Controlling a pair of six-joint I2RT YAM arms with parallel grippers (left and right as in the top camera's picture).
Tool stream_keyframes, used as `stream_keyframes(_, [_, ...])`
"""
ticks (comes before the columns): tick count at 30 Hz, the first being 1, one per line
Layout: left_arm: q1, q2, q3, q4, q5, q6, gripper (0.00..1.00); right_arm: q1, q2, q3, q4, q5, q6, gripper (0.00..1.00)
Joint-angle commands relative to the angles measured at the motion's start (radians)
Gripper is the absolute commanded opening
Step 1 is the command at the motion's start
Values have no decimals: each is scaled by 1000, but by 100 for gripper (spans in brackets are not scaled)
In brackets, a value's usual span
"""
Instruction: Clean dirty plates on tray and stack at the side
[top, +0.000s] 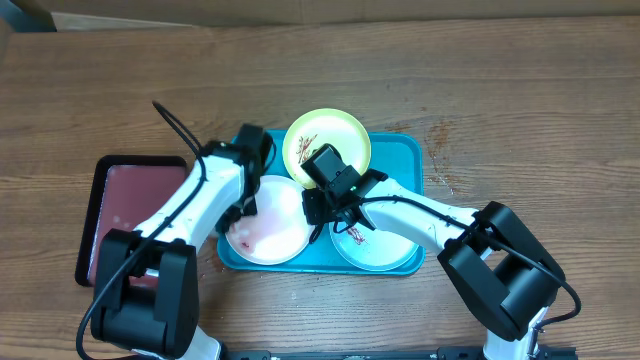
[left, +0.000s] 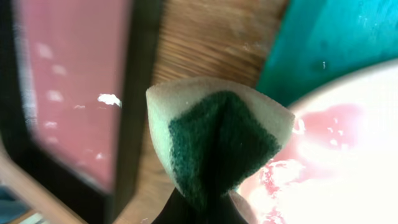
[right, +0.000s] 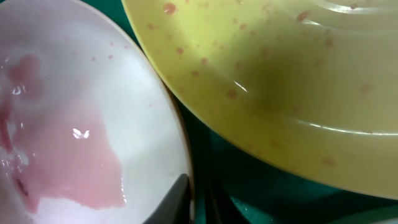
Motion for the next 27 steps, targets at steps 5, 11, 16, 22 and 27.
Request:
stream_keyframes(5, [8, -26, 297, -177, -38, -97, 4, -2, -12, -6, -1, -14, -37, 4])
stream_keyframes(11, [40, -148, 359, -201, 2, -114, 4, 10, -81, 50, -72, -31, -80, 4])
stream_keyframes(16, [169, -293, 359, -227, 71, -126, 4, 38, -132, 191, -243, 154, -108, 4])
stream_keyframes(22, [402, -360, 358, -271, 117, -121, 4, 85, -136, 412, -478, 540, -116, 4])
stream_keyframes(27, [532, -354, 317, -277, 232, -121, 4, 156, -136, 486, -515, 911, -189, 4])
